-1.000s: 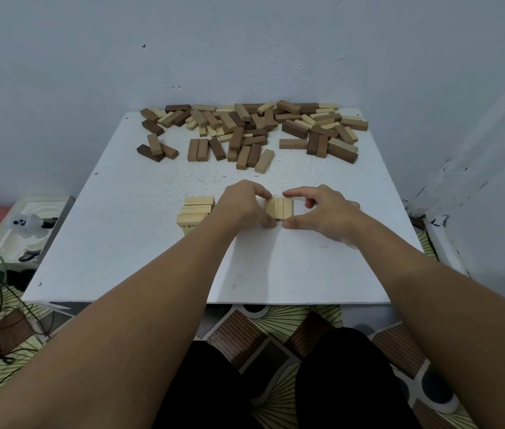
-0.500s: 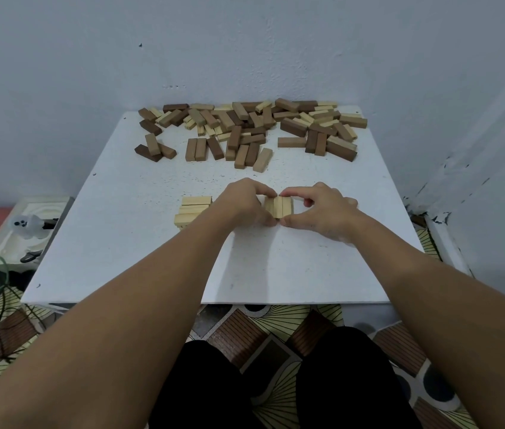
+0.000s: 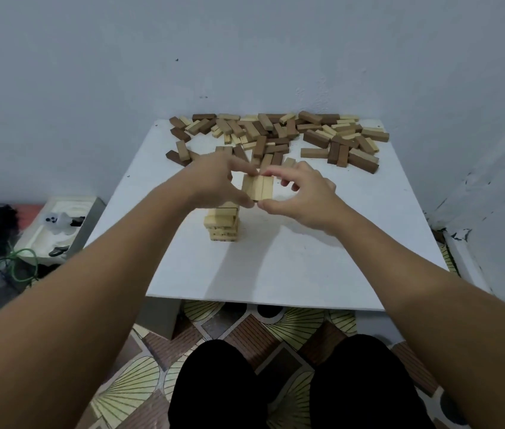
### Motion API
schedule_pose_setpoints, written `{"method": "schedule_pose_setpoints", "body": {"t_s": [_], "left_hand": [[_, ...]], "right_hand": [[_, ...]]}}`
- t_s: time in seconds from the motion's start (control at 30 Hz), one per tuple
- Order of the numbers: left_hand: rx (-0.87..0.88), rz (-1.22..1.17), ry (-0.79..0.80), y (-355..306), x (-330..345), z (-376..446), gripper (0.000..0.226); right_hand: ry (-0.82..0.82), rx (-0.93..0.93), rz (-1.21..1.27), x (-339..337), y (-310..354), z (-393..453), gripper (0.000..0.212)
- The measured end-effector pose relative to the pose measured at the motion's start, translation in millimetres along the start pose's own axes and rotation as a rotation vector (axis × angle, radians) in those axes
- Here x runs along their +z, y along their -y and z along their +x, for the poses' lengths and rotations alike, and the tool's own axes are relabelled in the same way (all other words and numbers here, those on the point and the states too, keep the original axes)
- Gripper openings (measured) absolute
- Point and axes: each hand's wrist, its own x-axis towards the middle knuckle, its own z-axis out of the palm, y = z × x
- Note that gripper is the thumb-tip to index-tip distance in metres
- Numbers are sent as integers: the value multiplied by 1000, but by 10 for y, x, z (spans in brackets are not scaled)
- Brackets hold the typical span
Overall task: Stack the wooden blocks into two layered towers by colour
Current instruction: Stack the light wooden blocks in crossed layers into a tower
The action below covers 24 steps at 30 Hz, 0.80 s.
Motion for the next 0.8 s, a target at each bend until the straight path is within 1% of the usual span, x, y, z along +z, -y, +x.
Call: {"method": "schedule_pose_setpoints", "body": {"t_s": [0.17, 0.37, 0.8], "left_hand": [[-31, -9, -16, 305, -130, -177, 65], [-61, -32, 4, 568, -45, -186, 63], [-79, -100, 65, 756, -41, -170, 65]], "right_hand": [[33, -34, -25, 243, 232, 48, 50], [75, -20, -78, 467, 243, 66, 51], [119, 5, -74, 629, 191, 122, 51]]}}
